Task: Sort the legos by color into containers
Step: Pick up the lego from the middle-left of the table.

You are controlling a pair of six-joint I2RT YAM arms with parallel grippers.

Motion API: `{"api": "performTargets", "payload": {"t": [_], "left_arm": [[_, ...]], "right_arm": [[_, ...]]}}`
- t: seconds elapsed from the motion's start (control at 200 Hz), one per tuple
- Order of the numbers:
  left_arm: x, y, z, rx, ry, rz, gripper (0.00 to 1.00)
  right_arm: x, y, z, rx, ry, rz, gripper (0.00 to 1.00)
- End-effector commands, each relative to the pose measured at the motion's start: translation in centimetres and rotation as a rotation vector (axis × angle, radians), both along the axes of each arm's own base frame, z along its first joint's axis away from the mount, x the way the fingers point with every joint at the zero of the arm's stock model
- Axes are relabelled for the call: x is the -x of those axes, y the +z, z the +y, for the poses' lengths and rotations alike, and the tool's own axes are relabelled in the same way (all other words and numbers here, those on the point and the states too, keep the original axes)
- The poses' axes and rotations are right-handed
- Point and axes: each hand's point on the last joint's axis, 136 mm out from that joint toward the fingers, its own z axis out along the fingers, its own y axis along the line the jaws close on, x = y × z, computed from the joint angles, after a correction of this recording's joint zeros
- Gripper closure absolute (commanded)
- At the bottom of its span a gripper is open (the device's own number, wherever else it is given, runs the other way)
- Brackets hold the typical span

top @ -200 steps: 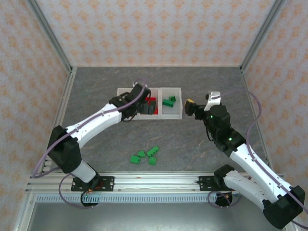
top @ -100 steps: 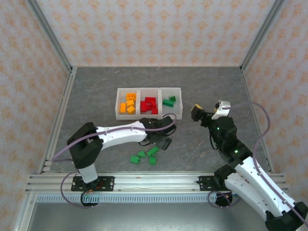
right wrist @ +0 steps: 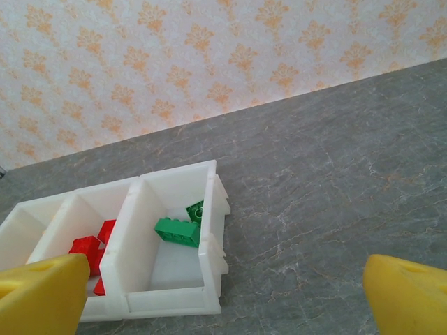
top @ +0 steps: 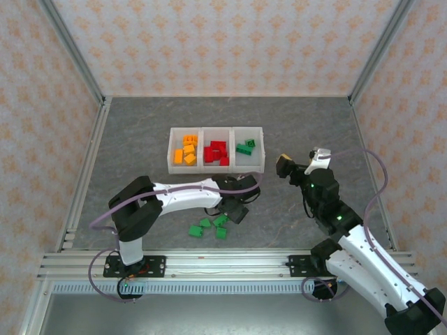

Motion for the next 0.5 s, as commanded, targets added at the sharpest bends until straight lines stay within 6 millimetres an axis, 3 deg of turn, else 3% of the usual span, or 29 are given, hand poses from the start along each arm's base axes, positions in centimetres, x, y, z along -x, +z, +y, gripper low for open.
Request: {"api": "performTargets", "payload": {"t": [0.0, 0.275, 0.496], "left_arm": [[2.0, -0.8, 0.6, -0.027, -0.028, 0.068, 0.28], [3.5, -2.2, 1.7, -0.064, -0.032, 0.124, 0.32], [4.2, -3.1, 2.3, -0.079, -0.016, 0.152, 0.47]], "right_arm": [[-0.2, 0.7, -0.6, 0.003, -0.031, -0.024, 0.0], [-0.3, 0.4, -0.8, 0.015, -0.046, -0.013, 0.0], [-0.3, 0.3, -0.9, 0.019, -0.055, -0.007, 0.0]]}}
